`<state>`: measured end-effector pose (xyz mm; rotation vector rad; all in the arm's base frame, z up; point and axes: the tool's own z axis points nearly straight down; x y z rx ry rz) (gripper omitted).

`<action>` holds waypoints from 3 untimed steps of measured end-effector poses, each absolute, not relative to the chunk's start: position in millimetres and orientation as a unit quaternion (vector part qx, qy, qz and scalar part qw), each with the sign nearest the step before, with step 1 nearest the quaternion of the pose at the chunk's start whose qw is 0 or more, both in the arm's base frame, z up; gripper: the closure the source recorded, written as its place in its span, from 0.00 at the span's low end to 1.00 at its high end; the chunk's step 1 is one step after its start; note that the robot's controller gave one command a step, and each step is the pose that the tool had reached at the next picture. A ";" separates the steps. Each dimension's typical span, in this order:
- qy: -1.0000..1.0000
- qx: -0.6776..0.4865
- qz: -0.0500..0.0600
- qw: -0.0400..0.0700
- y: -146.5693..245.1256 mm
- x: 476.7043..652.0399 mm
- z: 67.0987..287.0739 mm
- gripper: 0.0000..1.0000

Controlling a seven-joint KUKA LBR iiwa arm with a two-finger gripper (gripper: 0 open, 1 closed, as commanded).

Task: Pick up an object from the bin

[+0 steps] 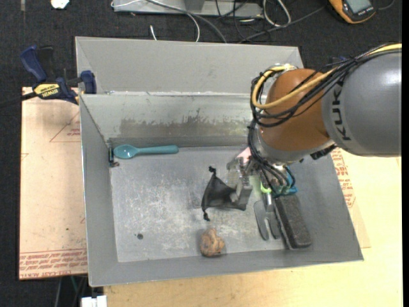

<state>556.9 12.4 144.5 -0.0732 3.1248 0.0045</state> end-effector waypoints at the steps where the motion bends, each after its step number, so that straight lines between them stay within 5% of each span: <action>1: 0.999 -0.051 0.001 0.019 8.5 589.8 148.1 1.00; 2: 0.986 -0.164 0.001 0.008 -15.3 580.4 129.1 1.00; 3: 0.984 -0.177 0.000 0.014 -16.4 587.6 197.0 1.00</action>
Offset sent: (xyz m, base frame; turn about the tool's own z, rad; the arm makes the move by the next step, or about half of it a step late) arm 0.0006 -0.0492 0.0214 -0.4096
